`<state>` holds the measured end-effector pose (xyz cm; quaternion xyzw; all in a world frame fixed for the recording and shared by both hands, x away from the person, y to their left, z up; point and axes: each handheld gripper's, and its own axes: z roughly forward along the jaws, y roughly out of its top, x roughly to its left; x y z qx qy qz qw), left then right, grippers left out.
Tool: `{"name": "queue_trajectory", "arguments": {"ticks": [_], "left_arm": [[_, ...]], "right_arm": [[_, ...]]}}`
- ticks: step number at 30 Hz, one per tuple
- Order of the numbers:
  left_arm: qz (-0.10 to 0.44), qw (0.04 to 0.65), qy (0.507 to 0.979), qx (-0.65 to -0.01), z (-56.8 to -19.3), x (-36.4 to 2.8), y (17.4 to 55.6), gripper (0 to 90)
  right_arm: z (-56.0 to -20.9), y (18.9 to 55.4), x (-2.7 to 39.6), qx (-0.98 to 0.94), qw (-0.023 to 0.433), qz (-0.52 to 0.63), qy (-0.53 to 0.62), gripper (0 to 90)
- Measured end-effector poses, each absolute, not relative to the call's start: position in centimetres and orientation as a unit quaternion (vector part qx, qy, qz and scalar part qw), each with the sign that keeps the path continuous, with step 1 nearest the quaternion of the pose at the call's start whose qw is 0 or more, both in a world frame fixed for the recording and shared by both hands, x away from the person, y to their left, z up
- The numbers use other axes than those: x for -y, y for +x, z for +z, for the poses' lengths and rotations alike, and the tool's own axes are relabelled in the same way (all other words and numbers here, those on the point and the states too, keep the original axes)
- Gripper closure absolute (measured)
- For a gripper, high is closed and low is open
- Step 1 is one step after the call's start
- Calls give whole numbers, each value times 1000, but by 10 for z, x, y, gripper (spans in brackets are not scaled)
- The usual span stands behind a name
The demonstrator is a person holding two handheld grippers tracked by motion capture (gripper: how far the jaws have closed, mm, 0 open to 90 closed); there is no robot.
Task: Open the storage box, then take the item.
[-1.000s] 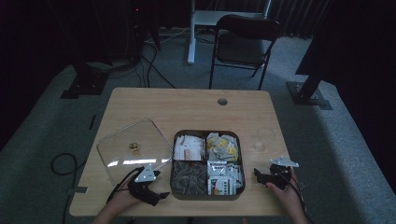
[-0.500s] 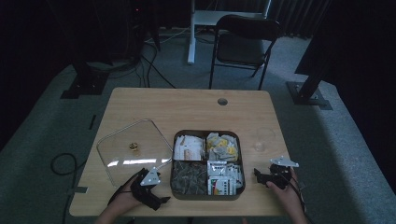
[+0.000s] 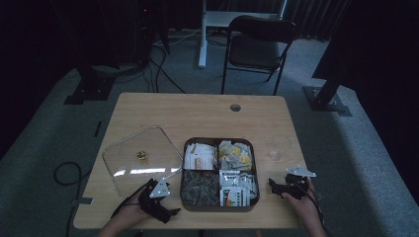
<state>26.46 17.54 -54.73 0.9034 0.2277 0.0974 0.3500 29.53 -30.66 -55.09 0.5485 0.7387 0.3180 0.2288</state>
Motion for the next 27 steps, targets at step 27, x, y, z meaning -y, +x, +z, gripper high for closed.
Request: {"name": "queue_trajectory", "arguments": {"ticks": [27], "left_arm": [[97,351,903,-227,-547,-175,265,4]], "right_arm": [[-522,286,284,-753,211,341,522,109]]}}
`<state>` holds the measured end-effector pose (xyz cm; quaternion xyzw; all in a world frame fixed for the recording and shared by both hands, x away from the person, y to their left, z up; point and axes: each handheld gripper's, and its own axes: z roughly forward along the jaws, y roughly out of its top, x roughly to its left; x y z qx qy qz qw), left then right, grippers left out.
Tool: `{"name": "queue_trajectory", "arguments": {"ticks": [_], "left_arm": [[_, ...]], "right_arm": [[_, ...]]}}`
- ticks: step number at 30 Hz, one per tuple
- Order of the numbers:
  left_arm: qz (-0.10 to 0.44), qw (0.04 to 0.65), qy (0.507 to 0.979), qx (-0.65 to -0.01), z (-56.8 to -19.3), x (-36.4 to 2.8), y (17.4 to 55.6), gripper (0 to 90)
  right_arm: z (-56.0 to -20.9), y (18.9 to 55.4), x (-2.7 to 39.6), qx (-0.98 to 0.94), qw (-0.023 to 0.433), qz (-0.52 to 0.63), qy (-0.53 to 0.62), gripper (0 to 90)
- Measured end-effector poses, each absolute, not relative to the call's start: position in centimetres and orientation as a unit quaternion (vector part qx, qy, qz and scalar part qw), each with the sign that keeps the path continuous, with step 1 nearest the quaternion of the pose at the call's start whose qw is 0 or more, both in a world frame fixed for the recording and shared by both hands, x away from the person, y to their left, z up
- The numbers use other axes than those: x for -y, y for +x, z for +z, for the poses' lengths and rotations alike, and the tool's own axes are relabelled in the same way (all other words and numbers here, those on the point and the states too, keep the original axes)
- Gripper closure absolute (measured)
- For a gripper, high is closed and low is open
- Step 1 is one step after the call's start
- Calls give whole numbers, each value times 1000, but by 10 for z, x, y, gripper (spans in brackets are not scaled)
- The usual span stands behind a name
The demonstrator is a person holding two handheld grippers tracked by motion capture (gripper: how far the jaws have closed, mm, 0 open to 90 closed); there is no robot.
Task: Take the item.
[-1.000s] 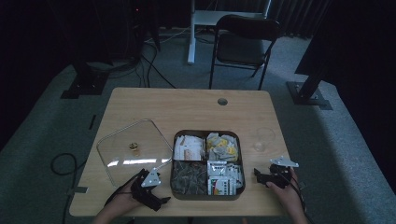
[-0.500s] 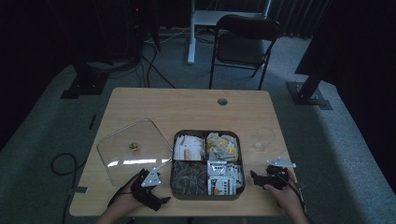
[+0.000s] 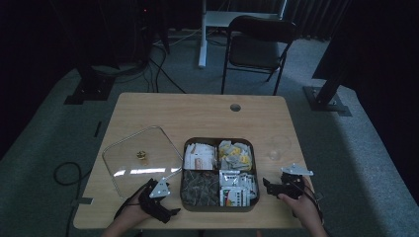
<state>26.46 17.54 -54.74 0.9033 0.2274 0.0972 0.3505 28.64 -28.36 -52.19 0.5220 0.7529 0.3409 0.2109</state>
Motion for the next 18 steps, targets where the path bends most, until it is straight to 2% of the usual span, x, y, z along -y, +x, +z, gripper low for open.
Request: {"name": "queue_trajectory", "arguments": {"ticks": [18], "left_arm": [[96,351,904,-226,-547,-176,265,4]], "right_arm": [[-502,291,267,-752,213,376,498,117]]}}
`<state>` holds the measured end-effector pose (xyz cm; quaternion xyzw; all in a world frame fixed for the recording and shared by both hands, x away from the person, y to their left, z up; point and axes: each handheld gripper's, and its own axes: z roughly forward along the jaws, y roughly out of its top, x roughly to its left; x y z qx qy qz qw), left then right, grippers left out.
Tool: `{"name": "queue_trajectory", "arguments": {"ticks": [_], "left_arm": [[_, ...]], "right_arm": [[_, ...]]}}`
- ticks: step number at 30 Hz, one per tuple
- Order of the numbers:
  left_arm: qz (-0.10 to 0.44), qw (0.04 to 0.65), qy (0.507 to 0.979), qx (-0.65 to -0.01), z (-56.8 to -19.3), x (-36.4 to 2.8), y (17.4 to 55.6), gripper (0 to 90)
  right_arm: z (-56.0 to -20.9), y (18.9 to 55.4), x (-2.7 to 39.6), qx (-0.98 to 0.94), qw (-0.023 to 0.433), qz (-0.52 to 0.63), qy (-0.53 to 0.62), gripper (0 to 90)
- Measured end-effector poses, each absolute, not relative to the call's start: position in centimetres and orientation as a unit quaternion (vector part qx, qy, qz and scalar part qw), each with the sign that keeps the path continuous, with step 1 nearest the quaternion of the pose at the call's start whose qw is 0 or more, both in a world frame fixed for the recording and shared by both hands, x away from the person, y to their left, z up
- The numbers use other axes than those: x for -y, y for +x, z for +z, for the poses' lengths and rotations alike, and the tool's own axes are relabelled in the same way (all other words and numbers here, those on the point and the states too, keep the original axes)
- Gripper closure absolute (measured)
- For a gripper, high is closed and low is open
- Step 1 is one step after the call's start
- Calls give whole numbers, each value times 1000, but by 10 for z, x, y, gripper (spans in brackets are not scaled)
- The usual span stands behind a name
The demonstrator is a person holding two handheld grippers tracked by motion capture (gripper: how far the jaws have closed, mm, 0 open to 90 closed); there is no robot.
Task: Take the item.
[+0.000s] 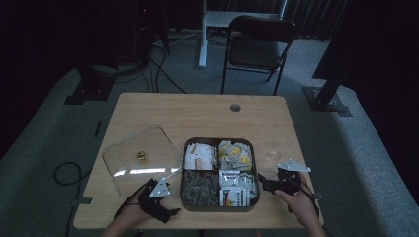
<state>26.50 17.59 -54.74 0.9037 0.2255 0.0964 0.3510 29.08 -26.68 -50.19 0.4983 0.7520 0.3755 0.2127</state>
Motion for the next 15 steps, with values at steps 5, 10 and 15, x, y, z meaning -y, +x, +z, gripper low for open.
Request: {"name": "queue_trajectory", "arguments": {"ticks": [5,10,15], "left_arm": [[97,351,904,-226,-547,-176,265,4],[97,351,904,-226,-547,-176,265,4],[97,351,903,-226,-547,-176,265,4]], "right_arm": [[-497,294,262,-752,214,382,493,116],[-491,300,255,-752,213,393,485,117],[-486,306,247,-756,216,401,471,144]]}}
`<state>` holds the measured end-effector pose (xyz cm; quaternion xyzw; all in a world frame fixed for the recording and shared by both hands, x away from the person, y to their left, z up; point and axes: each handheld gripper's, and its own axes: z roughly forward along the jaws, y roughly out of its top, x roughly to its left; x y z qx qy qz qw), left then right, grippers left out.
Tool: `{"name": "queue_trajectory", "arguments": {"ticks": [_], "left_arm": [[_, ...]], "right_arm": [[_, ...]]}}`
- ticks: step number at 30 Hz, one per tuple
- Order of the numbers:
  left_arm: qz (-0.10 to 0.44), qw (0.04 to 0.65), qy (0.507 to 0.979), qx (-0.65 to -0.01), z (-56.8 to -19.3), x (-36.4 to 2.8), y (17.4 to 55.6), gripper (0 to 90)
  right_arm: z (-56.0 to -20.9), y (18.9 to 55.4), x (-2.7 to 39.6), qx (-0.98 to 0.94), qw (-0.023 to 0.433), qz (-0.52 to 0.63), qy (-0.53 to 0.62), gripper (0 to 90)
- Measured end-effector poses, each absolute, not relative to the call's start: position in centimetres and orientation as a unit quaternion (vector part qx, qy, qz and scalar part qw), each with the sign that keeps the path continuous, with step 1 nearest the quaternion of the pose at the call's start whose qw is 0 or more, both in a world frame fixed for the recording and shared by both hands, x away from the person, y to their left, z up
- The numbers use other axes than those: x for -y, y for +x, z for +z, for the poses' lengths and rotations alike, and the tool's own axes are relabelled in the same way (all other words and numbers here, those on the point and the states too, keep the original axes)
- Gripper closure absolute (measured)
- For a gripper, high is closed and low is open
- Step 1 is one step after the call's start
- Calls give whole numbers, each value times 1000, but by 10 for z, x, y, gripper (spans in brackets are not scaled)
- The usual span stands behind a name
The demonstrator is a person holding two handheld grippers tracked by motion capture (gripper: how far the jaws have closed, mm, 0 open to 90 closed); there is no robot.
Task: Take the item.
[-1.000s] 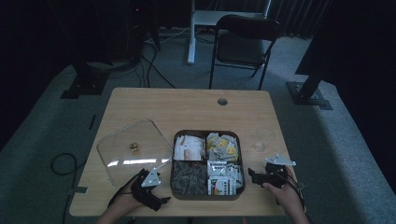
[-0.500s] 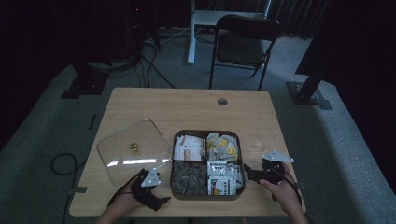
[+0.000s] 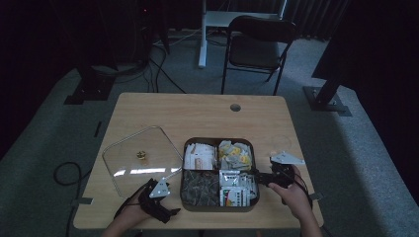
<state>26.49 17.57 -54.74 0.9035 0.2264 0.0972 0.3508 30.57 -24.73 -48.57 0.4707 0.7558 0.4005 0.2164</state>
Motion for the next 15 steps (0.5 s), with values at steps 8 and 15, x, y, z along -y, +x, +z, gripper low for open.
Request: {"name": "queue_trajectory", "arguments": {"ticks": [8,15], "left_arm": [[97,351,903,-226,-547,-176,265,4],[97,351,903,-226,-547,-176,265,4]], "right_arm": [[-480,316,237,-765,212,413,447,145],[-481,328,227,-774,203,418,430,201]]}}
